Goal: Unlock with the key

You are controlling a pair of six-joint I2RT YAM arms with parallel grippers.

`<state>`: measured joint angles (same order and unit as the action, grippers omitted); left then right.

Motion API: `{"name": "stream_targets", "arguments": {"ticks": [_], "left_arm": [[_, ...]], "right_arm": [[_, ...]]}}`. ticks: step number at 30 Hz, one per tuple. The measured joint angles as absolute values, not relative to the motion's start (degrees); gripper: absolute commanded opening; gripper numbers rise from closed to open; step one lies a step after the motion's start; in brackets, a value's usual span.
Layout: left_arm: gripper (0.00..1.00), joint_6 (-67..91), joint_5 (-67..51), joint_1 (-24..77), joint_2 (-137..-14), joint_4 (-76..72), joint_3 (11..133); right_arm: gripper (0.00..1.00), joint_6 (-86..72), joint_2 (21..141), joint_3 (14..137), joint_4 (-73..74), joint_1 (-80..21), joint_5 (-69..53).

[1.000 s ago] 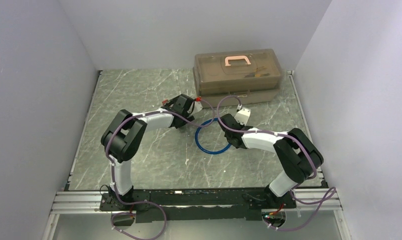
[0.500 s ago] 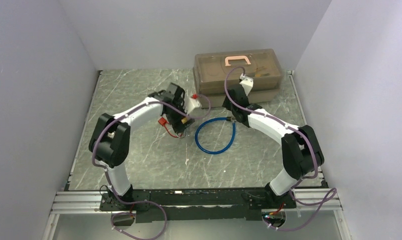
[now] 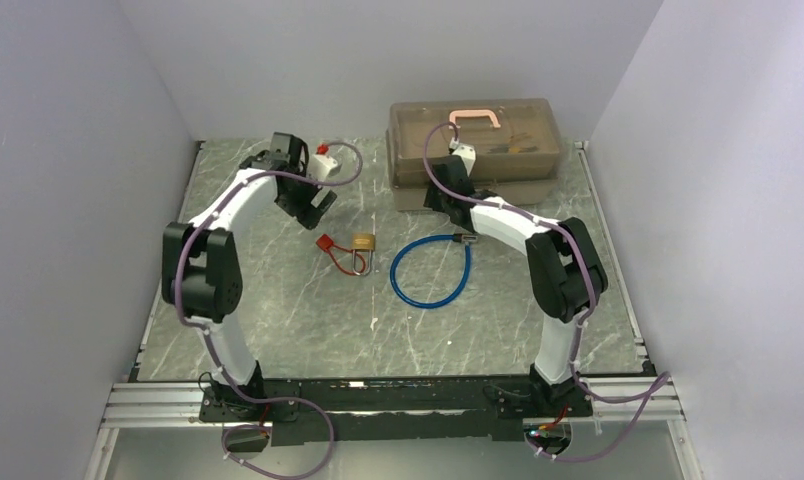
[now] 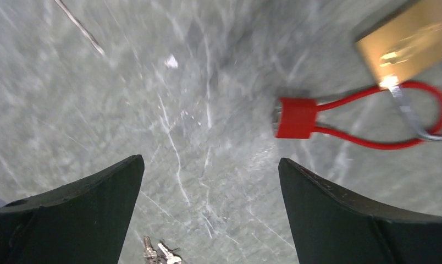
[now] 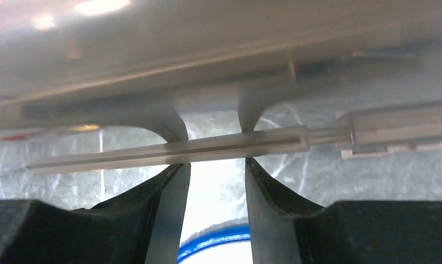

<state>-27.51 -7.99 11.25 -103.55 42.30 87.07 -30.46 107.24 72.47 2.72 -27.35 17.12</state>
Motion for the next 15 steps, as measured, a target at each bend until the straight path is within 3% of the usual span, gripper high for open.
{"name": "stream_targets", "arguments": {"ticks": [9,15], "left_arm": [[0.99,-27.4,7.0,11.3,-111.6,38.3,81.8],[0.99,-27.6,13.5,14.7,-111.7,33.1,80.6]], "right_arm": [[0.50,-29.4,111.9,79.9,4.5,-27.2,15.9],[0.53,-31.0,100.8,64.9,2.6,-28.7,17.6]]}}
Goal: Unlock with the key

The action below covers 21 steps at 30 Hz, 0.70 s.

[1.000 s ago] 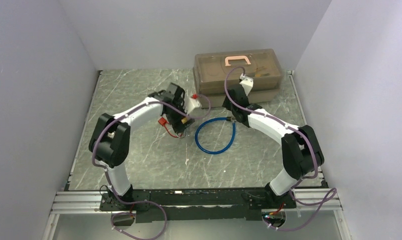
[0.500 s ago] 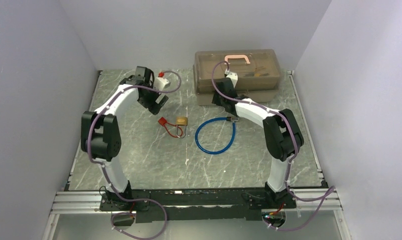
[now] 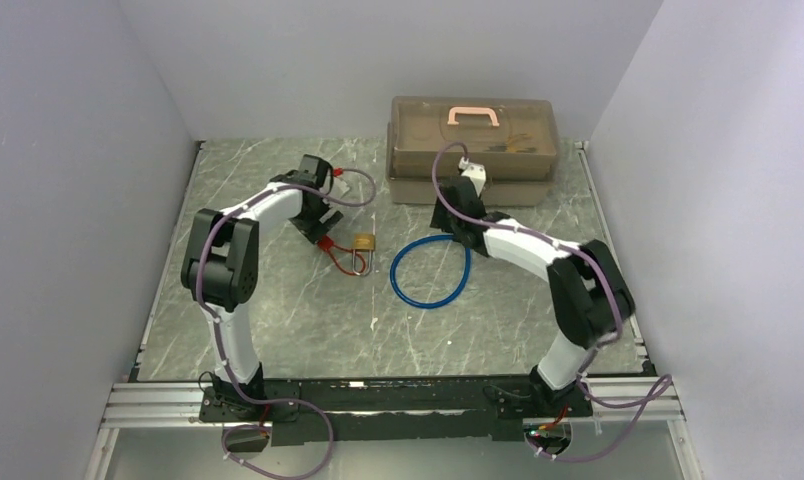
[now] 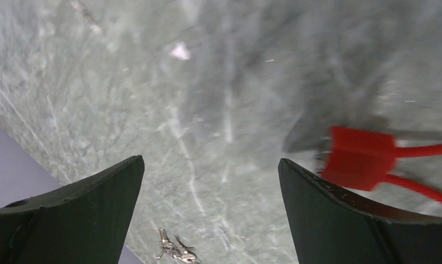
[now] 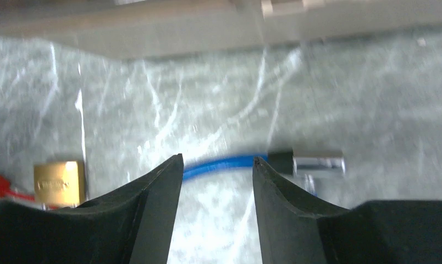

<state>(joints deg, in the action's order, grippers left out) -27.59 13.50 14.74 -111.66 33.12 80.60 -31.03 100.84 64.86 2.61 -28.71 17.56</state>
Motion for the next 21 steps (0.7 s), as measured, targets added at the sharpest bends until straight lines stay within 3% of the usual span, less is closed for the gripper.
{"name": "stream_targets", "arguments": {"ticks": [4,12,16,21], "left_arm": [[0.99,-28.2,15.6,20.0,-112.3,31.7,78.7],[0.97,-28.9,17.3,26.1,-113.0,30.9,78.6],[0.97,-28.9,16.6,27.8,-113.0,30.9,78.4],[0.96,-29.4,13.2,32.1,-111.9,30.7,77.1]], "right_arm": [[0.61,-32.3,90.9,54.6,3.0,-31.4,19.7],[0.62,-35.2,81.6,43.0,4.8,-32.3,22.4],[0.60,-37.1,82.0,40.2,6.0,-32.3,23.2],[0.50,-38.7,85.4,40.0,6.4,-32.3,24.1]]}}
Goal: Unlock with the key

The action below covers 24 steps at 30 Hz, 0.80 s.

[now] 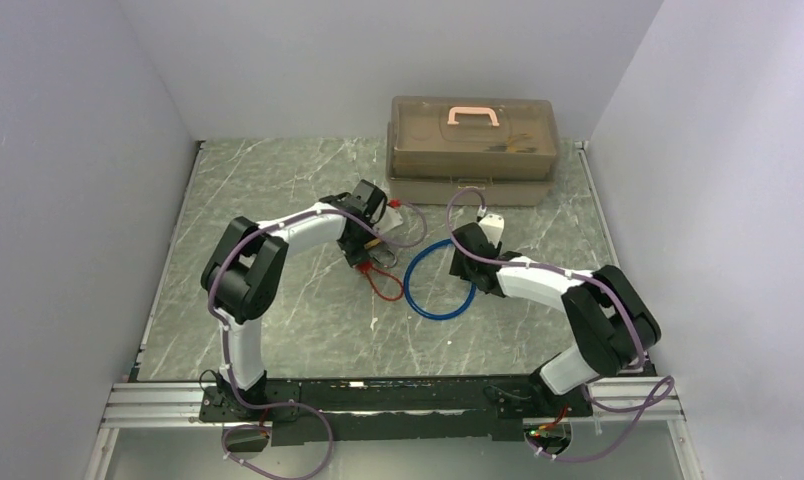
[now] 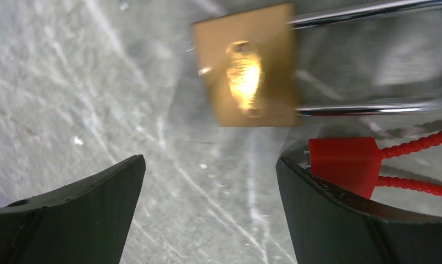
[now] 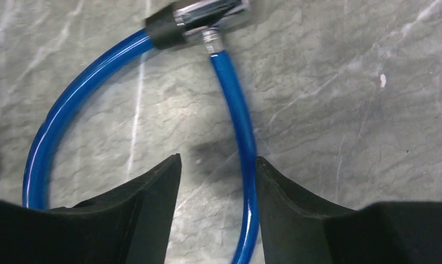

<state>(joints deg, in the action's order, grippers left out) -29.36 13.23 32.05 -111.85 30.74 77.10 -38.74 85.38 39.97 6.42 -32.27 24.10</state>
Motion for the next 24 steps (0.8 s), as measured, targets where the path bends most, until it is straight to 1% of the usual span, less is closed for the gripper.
{"name": "stream_targets", "arguments": {"ticks": [3,9,10,13,15,18,20,24], "left_arm": [[0.95,-29.8,10.3,34.6,-110.8,30.8,75.9],[0.94,-30.6,3.9,36.1,-110.1,31.4,75.1],[0.94,-30.7,2.9,36.0,-110.1,31.5,75.2],[0.95,-30.8,0.3,35.6,-110.0,32.2,75.2],[0.96,-30.9,-1.3,35.6,-109.9,33.0,75.2],[0.97,-30.9,-3.4,35.3,-109.2,35.5,75.2],[0.98,-31.0,-4.9,34.8,-107.9,37.6,75.2],[0.98,-31.9,-6.2,31.9,-104.0,39.8,75.4]], "right_arm": [[0.40,-39.3,88.0,40.1,6.4,-31.7,25.1],[0.24,-41.3,91.9,43.0,5.3,-29.1,27.2],[0.22,-41.6,92.4,43.4,5.3,-28.6,27.6],[0.21,-43.1,94.0,45.0,5.7,-26.5,29.1],[0.22,-44.2,94.8,46.0,6.3,-25.1,30.2],[0.27,-45.8,95.2,46.6,7.6,-23.9,31.9],[0.34,-46.6,94.9,46.3,7.8,-23.8,32.4],[0.54,-47.7,91.4,43.7,8.1,-23.9,32.2]]}}
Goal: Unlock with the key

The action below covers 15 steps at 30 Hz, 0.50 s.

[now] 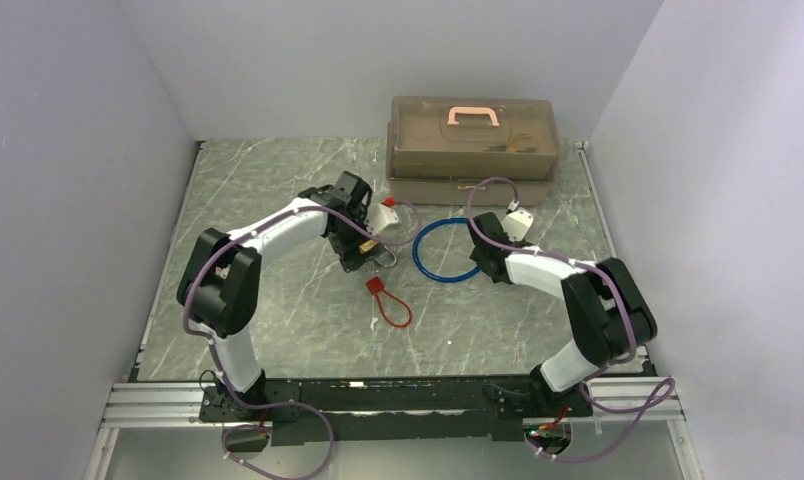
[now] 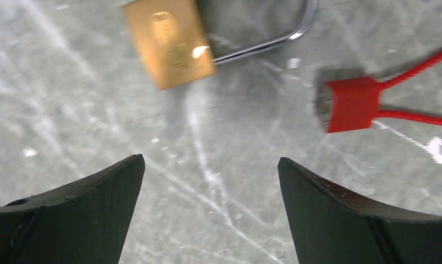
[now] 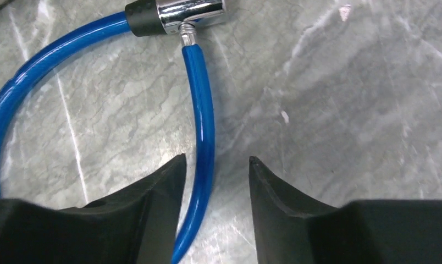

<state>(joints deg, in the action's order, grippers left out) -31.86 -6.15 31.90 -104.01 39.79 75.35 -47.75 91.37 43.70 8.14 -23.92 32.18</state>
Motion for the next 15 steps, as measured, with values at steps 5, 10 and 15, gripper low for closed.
{"name": "stream_targets", "arguments": {"ticks": [5,10,15], "left_arm": [[0.96,-31.8,-0.4,27.4,-104.7,38.9,79.7],[0.95,-29.3,9.4,26.1,-113.8,33.3,86.5],[0.96,-28.8,14.8,28.3,-119.3,30.3,88.3]], "right_arm": [[0.56,-48.5,81.6,39.2,9.0,-24.1,31.5],[0.54,-48.6,71.6,36.4,9.0,-25.5,31.4],[0.51,-48.6,64.0,33.4,9.0,-27.8,31.3]]}}
